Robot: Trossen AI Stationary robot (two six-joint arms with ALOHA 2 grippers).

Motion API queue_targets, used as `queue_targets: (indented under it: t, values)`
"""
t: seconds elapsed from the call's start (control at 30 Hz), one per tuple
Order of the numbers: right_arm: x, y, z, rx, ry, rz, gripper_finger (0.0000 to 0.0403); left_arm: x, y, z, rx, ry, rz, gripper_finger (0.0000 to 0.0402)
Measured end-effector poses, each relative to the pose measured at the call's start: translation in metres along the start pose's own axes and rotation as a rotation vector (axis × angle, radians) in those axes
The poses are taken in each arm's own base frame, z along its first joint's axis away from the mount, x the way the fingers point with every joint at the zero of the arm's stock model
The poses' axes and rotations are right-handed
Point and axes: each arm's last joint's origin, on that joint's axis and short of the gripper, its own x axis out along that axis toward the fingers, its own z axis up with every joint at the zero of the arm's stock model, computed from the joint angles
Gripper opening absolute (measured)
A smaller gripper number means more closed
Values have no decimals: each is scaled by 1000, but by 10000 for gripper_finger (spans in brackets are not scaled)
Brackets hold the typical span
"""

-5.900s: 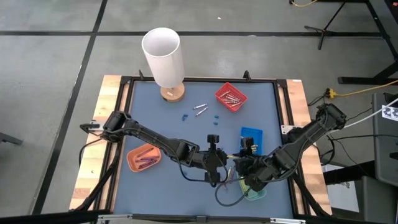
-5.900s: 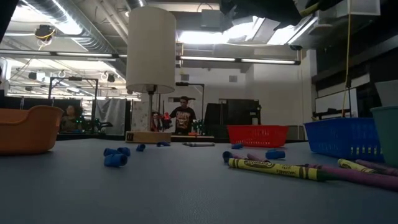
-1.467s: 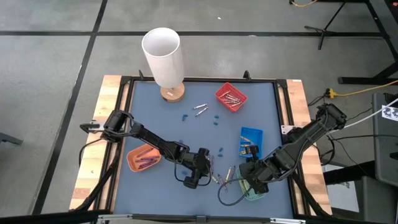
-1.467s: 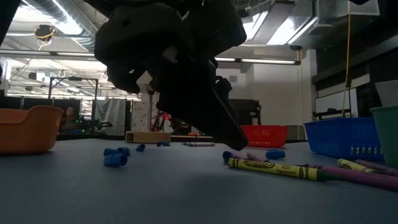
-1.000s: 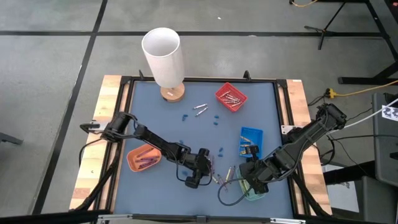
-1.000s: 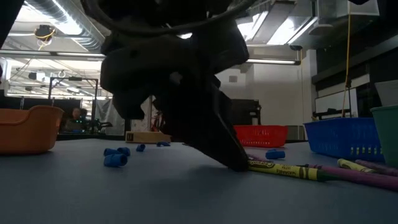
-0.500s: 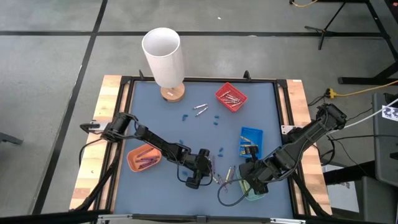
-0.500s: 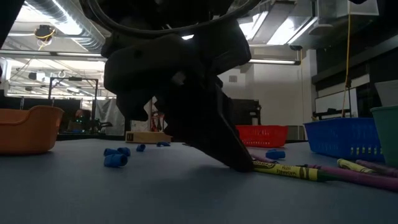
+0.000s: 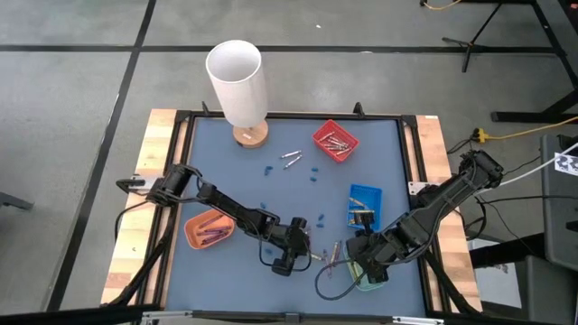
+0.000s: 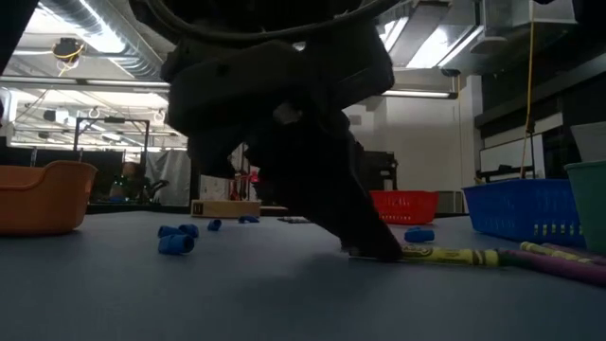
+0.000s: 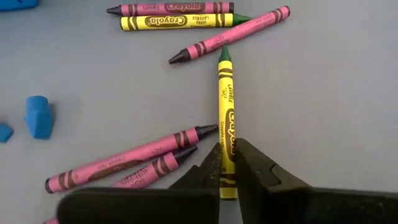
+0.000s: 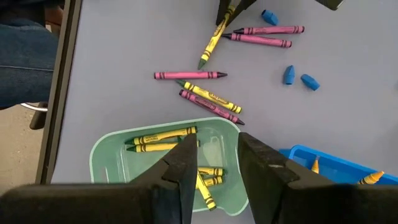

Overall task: Sort crayons
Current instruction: Put the green crayon into the green bin

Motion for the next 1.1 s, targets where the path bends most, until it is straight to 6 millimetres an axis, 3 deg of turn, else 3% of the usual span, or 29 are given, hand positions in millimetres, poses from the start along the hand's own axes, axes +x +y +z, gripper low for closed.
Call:
queue_targets:
  t: [0.17,0.43,0.77,0.9,1.1]
  values:
    - [0,0,0,0,0,0,115,0,0,11,-1,-24,5,5]
    - [0,0,0,-1,2,-1,115,-7,0,45,4,-123,2,6]
    - [-1,0,-5,-2,89,61,115,-22,9,92,215,-346,51,7]
    - [-8,-3,-8,63,133,28,115,-18,13,99,250,-470,36,7]
    - [-17,-6,-8,61,133,-32,115,7,15,90,262,-562,14,7]
